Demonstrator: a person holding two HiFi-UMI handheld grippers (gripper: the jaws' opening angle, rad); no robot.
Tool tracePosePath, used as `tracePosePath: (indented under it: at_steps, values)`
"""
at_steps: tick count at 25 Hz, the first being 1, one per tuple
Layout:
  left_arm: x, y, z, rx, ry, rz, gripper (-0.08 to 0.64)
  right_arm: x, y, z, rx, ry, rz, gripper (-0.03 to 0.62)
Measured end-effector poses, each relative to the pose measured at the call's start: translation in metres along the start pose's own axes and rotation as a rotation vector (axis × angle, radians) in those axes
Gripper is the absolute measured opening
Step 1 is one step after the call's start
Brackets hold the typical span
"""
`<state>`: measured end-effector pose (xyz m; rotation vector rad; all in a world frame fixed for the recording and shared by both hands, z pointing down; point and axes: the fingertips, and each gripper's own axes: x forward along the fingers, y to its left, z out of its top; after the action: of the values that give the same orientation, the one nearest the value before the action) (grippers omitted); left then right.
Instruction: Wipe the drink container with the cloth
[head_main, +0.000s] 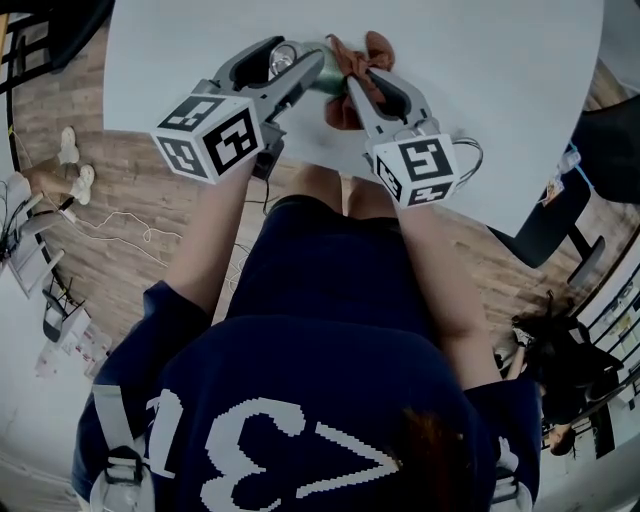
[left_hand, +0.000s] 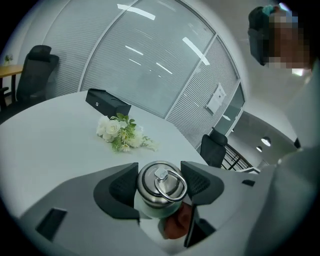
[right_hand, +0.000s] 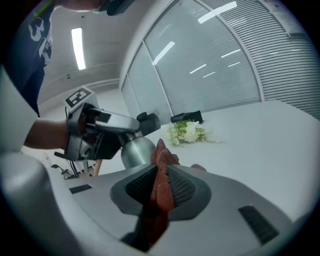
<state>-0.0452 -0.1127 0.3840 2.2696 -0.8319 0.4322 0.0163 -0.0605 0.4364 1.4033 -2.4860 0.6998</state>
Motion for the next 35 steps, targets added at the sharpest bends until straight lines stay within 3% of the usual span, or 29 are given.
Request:
tracePosePath:
  at_steps: [4, 8, 11, 15, 21, 23, 30, 35]
  values:
    - [0.002, 0.000, 0.000, -0.010, 0.006, 0.003, 0.273, -0.001, -0.012, -0.016, -0.057, 0.083, -0.026, 0.075]
    - [0.003, 0.001, 0.002, -0.021, 0.009, 0.011, 0.273, -0.010, 0.036, 0.025, -0.180, -0.031, 0.105, 0.075]
    - [0.003, 0.001, 0.001, -0.019, 0.017, 0.013, 0.273, -0.010, 0.070, 0.043, -0.311, -0.049, 0.161, 0.075]
    - [0.000, 0.003, 0.000, -0.049, 0.016, 0.010, 0.273, -0.008, 0.059, 0.025, -0.296, -0.015, 0.123, 0.075]
    - [0.000, 0.003, 0.000, -0.049, 0.015, 0.012, 0.273, -0.010, 0.013, -0.035, -0.319, 0.213, 0.013, 0.075]
    - [0.000, 0.003, -0.001, -0.041, 0.020, 0.013, 0.273, -0.011, 0.009, -0.044, -0.317, 0.249, 0.011, 0.075]
    - [0.002, 0.002, 0.001, -0.027, 0.031, 0.022, 0.273, -0.009, 0.074, 0.005, -0.418, 0.130, 0.182, 0.075]
    - [0.003, -0.001, -0.001, -0.021, 0.033, 0.028, 0.273, 0.000, 0.089, 0.016, -0.484, 0.111, 0.177, 0.075]
